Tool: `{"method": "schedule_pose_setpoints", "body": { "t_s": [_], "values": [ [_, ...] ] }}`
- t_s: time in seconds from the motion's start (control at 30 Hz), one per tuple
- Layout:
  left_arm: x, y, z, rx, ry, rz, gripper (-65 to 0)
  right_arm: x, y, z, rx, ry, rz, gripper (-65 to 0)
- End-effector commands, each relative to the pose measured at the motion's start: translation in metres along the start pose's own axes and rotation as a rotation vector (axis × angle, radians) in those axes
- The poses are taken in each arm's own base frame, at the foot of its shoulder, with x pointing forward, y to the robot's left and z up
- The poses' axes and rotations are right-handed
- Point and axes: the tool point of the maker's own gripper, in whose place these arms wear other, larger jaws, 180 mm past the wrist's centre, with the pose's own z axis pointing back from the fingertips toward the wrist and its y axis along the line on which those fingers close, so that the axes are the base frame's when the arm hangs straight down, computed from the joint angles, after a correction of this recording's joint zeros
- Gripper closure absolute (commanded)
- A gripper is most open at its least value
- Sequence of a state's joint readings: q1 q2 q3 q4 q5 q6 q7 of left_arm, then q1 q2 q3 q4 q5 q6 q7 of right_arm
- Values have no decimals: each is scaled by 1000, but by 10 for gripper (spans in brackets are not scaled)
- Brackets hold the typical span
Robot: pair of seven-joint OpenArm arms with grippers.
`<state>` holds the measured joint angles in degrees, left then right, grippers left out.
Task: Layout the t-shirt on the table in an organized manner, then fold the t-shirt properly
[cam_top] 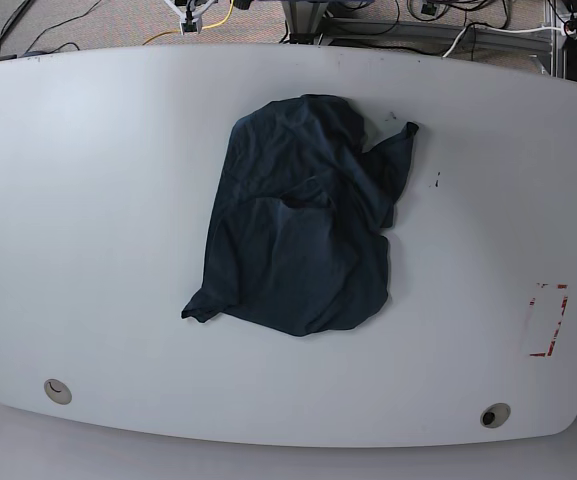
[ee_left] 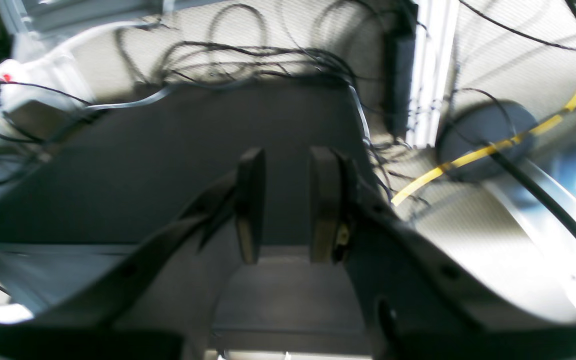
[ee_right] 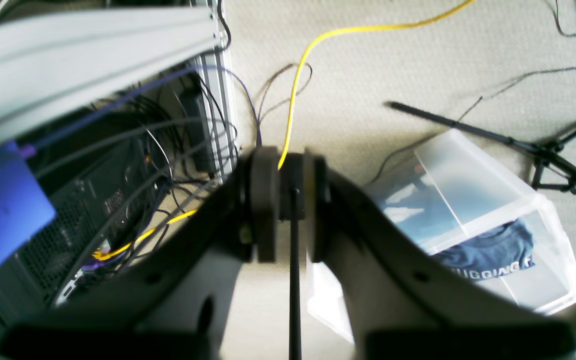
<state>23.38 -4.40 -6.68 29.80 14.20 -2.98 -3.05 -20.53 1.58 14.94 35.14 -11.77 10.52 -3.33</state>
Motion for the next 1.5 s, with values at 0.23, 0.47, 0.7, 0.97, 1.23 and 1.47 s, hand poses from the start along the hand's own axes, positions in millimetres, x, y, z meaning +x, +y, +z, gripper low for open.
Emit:
{"method": "schedule_pose_setpoints", "body": {
  "t_s": [0.23,0.47,0.7,0.97,1.23,1.47],
  "values": [
    [-10,25,10,48,-18,-17,-129,-5,-3,5,-5,-16,9,-86],
    [-19,32,13,59,-5,-19,-132,-16,-5,8,-8,3,0,-87],
    [-7,40,22,77,-62,-40,-133,-14,-10,16,-22,-28,14,-86],
    [12,37,42,89,-154,-63,-141,14,-20,37,-58,-138,59,-80],
    [-2,32,56,79,-155,-83,-139,9,-25,48,-72,-145,73,-77],
    [-22,27,64,66,-128,-98,-138,1,-28,51,-76,-133,77,-75]
  ]
}}
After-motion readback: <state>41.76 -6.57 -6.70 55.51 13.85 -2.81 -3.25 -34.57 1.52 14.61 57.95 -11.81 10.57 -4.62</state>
